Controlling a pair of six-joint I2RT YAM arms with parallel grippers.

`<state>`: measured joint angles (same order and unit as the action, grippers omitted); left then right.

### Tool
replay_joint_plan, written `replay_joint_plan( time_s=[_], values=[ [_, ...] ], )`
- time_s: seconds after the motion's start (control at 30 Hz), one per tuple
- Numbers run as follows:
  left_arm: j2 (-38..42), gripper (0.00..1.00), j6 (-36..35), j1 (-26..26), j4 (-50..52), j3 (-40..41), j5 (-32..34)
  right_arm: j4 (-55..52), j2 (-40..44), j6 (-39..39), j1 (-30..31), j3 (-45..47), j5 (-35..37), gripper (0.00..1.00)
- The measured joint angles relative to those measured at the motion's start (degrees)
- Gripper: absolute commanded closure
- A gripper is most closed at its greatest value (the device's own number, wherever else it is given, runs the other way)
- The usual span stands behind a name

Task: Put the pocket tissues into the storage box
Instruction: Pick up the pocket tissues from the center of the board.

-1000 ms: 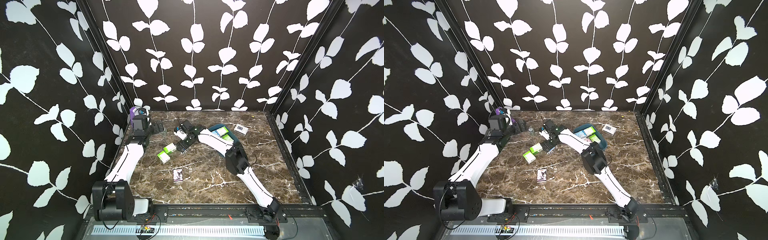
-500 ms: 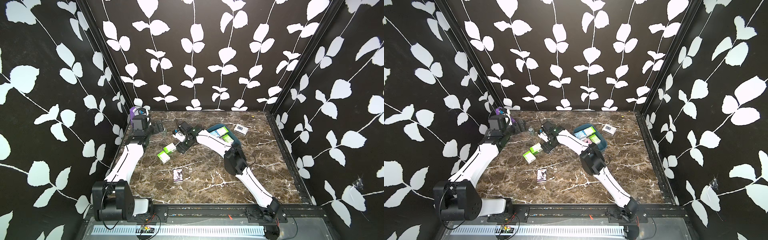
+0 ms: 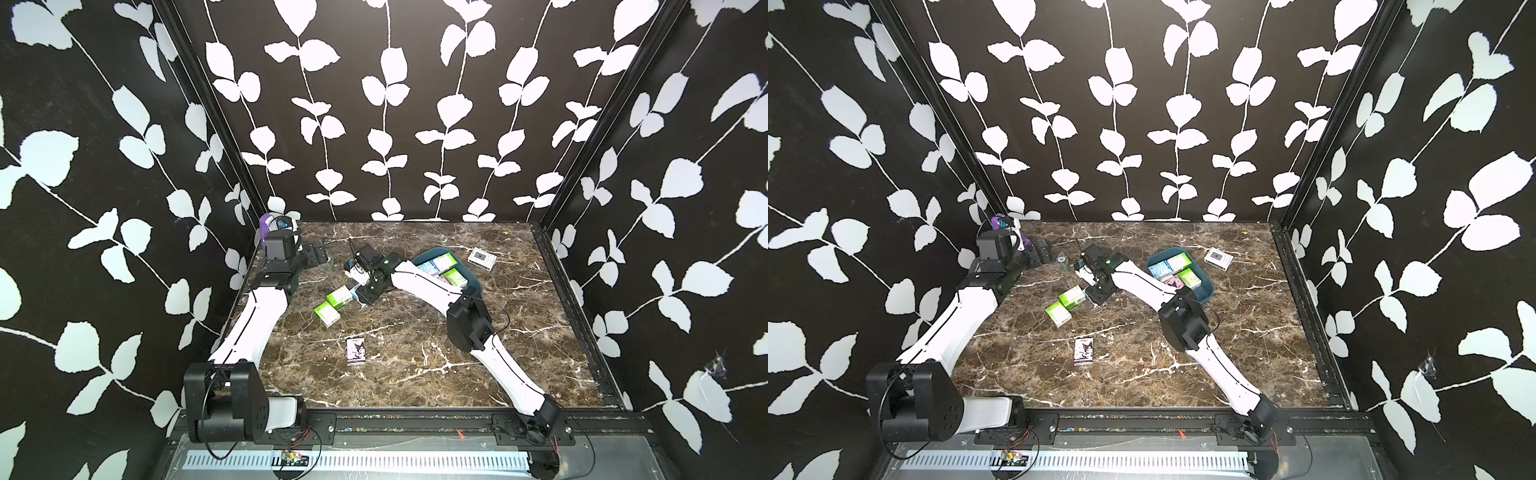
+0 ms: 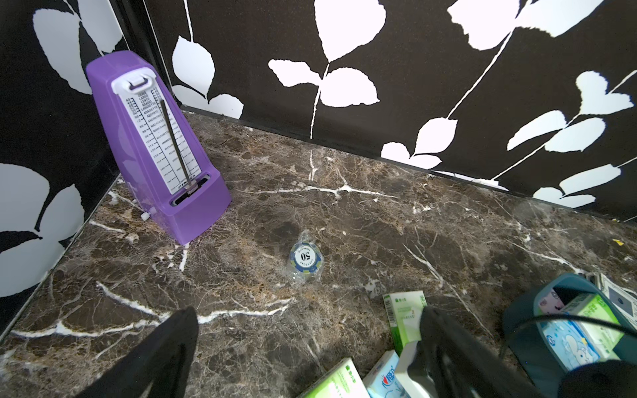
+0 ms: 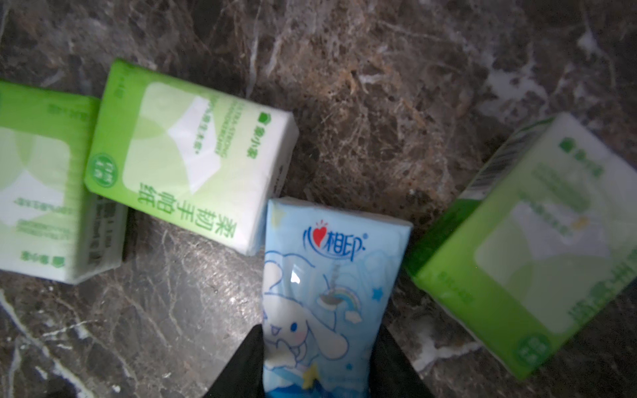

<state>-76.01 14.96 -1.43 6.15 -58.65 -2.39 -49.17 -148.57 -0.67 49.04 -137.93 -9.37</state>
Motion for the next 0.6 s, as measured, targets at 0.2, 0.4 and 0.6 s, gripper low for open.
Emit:
replay_joint_plan(
  time_s=[0.2,0.4,0.6],
  values=[
    [0.04,0.01,0.02,0.00,0.00,0.00,-0.02,0.13,0.22,0.00,-0.04,0.09,0.57,0.60],
    [0.04,0.01,0.26,0.00,-0.02,0.00,-0.20,1.31,5.11,-0.04,-0.76,5.84,0.81,0.61],
    [-0.02,0.01,1.51,0.00,-0.13,0.00,-1.31,5.03,16.50,0.26,-3.69,14.84,0.66,0.61]
  ],
)
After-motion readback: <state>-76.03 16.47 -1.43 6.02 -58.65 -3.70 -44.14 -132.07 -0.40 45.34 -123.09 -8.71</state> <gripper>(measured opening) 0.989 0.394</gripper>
